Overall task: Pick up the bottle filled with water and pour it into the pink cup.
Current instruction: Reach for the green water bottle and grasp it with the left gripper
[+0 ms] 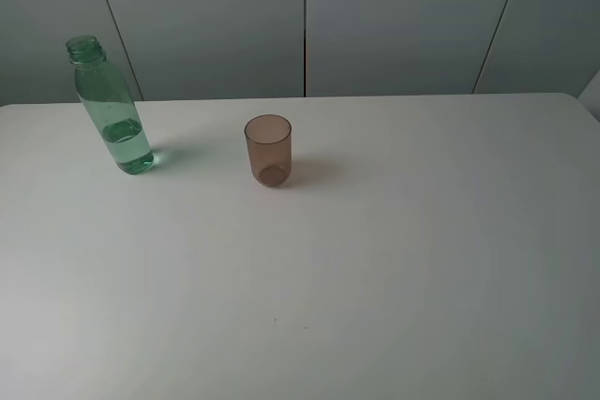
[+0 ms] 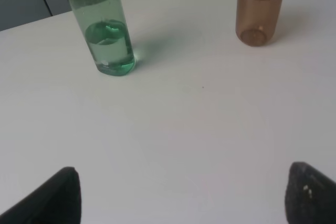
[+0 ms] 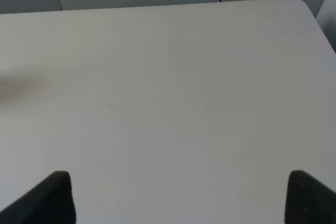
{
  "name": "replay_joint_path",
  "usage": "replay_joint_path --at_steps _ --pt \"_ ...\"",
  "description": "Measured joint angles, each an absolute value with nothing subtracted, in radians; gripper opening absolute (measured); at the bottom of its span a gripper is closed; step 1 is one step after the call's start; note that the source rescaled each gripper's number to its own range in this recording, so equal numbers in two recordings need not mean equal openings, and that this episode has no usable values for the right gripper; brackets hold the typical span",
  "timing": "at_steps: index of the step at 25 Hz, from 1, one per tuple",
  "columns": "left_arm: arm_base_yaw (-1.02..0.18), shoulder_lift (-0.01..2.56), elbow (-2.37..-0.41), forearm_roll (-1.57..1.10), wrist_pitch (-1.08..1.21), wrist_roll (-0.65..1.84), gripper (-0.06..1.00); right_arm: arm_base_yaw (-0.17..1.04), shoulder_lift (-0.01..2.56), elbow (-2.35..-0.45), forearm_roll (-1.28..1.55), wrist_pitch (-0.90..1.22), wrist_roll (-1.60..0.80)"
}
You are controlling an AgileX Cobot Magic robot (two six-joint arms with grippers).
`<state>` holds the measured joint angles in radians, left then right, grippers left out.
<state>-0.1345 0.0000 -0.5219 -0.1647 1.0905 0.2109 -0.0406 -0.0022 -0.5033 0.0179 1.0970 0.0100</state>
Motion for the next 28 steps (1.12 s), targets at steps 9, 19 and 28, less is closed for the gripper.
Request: replay_joint_path --at_steps 9,19,28 --pt "-0.135 0.302 -0.785 -0.159 1.026 0.152 1.00 -0.041 -0.002 -0.503 0.018 1.097 0.010" --pt "-0.136 0.739 -0.814 -0.162 0.666 0.135 1.00 -0.041 -0.002 -0.503 0.018 1.097 0.010" --pt "-0.136 0.883 -0.558 -0.191 0.159 0.182 1.00 -0.041 -0.002 -0.503 0.018 1.097 0.010"
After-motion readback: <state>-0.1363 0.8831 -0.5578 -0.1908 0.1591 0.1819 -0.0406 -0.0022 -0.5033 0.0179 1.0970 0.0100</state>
